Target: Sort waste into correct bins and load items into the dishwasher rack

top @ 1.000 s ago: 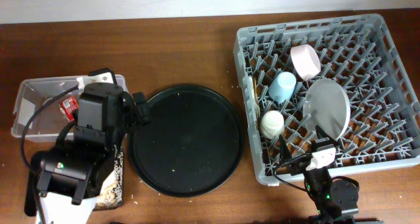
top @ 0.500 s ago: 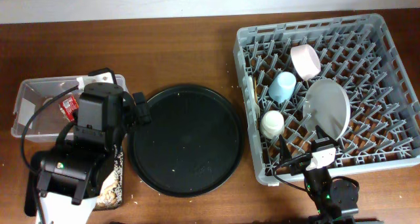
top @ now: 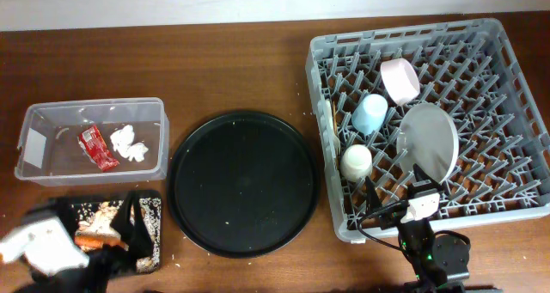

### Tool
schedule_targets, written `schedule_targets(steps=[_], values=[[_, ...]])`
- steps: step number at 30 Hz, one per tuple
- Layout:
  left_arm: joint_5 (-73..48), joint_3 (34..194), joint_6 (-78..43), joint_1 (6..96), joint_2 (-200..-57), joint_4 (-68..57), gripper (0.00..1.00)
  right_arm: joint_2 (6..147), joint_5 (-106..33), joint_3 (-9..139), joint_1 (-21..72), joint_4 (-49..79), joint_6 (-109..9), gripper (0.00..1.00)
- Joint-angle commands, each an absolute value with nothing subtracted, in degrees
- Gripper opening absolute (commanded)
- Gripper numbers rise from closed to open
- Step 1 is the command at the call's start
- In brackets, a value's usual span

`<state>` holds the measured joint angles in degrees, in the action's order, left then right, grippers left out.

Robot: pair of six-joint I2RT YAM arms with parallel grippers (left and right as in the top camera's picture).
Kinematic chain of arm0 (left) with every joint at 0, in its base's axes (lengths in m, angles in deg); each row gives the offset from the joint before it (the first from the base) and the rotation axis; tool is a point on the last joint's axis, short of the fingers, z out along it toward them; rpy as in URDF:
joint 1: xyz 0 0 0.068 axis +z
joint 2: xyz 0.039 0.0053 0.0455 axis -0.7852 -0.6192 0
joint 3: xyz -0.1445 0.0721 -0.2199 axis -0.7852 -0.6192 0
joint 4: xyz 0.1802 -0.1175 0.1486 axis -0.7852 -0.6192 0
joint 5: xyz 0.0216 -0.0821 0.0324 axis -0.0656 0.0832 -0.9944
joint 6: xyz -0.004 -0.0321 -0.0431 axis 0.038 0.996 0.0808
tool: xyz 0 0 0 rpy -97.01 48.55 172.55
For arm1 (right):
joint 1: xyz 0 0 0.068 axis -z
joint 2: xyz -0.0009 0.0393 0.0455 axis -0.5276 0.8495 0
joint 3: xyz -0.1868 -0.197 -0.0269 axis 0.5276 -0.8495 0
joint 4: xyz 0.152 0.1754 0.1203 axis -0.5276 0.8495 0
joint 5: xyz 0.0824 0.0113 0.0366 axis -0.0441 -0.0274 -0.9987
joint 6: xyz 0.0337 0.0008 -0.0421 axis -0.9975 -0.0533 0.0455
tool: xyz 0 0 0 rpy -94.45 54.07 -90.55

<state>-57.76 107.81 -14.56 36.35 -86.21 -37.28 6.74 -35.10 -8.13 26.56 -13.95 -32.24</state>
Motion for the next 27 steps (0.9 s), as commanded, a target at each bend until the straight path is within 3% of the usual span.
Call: schedule_targets(steps=[1, 7, 18, 27], values=[[-59.8, 106.0, -15.1, 36.5, -81.9, -41.4, 0.99, 6.1, -35.6, -8.5, 27.1, -13.9, -31.8, 0.99], [-59.1, 93.4, -14.8, 38.3, -76.1, -39.7, 0.99, 6.1, -35.6, -8.5, 27.1, -13.9, -31.8, 0.99], [-52.5, 51.5, -9.3, 40.4, -64.2, 5.1, 0.99, 6.1, -35.6, -8.5, 27.1, -13.9, -31.8, 0.98], [-48.4, 38.9, -9.3, 44.9, -60.2, 13.9, 0.99, 6.1, -35.6, -8.5, 27.1, -13.9, -31.8, 0.99]])
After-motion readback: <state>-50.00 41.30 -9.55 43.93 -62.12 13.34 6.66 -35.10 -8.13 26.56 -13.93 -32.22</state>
